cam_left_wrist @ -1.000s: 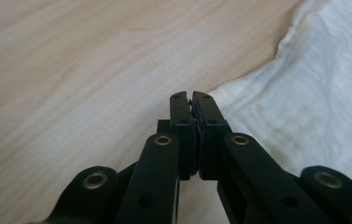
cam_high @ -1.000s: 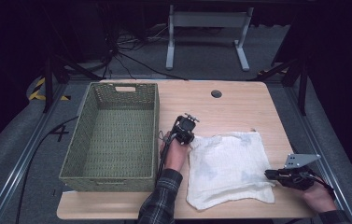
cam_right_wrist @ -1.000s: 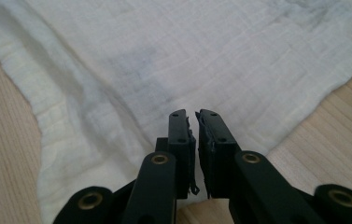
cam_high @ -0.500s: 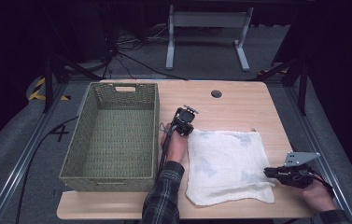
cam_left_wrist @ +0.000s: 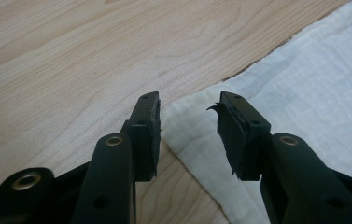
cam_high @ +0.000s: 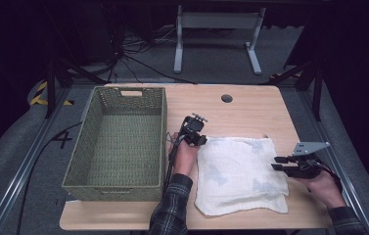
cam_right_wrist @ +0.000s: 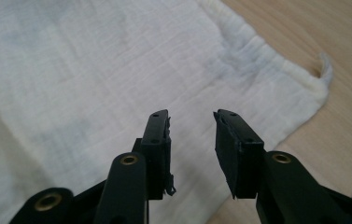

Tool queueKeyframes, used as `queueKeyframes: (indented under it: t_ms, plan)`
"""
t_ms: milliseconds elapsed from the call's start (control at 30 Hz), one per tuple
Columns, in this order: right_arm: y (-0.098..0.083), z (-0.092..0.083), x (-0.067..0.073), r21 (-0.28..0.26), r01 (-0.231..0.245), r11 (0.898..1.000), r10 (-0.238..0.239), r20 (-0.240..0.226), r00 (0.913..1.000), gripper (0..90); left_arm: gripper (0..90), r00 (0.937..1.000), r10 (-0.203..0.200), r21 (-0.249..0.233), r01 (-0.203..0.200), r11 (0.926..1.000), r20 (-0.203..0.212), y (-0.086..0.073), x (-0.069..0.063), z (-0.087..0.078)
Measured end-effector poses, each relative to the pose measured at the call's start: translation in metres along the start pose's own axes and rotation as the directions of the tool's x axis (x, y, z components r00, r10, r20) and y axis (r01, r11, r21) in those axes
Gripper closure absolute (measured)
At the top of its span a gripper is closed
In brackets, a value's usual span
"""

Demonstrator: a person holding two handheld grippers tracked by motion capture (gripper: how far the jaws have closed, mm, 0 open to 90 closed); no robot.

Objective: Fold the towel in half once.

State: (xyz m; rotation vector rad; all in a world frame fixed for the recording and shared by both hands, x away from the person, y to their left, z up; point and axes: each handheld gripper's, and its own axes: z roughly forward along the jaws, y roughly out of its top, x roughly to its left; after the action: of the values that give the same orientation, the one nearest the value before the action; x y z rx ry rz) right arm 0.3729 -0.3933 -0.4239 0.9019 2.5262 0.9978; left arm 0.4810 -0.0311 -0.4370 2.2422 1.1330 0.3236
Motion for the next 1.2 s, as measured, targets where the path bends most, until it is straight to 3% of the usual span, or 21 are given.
queueKeyframes:
  t_ms: [333, 500, 700, 967, 1200]
  plan:
    - [0.026, 0.024, -0.042, -0.010, -0.031, 0.999, 0.031, 0.036, 0.9988, 63.6, 56.9, 0.9999, -0.013, -0.003, 0.013, 0.9999, 0.004, -0.002, 0.004, 0.002]
    - [0.028, 0.033, -0.060, -0.014, -0.068, 0.998, 0.068, 0.043, 0.9967, 63.9, 56.3, 0.9999, -0.010, -0.002, 0.010, 0.9999, -0.003, -0.004, 0.004, 0.004]
    - [0.026, 0.047, -0.081, 0.006, -0.122, 0.993, 0.120, 0.090, 0.9887, 64.0, 56.3, 0.9999, -0.012, 0.005, 0.012, 0.9999, -0.001, -0.005, 0.006, 0.006]
    - [0.018, 0.055, -0.087, 0.021, -0.151, 0.988, 0.148, 0.092, 0.9847, 67.2, 61.4, 1.0000, -0.002, 0.010, 0.002, 0.9999, -0.006, -0.008, 0.005, 0.011]
    - [0.018, 0.056, -0.082, 0.022, -0.136, 0.990, 0.134, 0.070, 0.9885, 84.1, 83.7, 0.9997, 0.011, 0.000, -0.011, 0.9999, 0.022, -0.010, 0.004, 0.010]
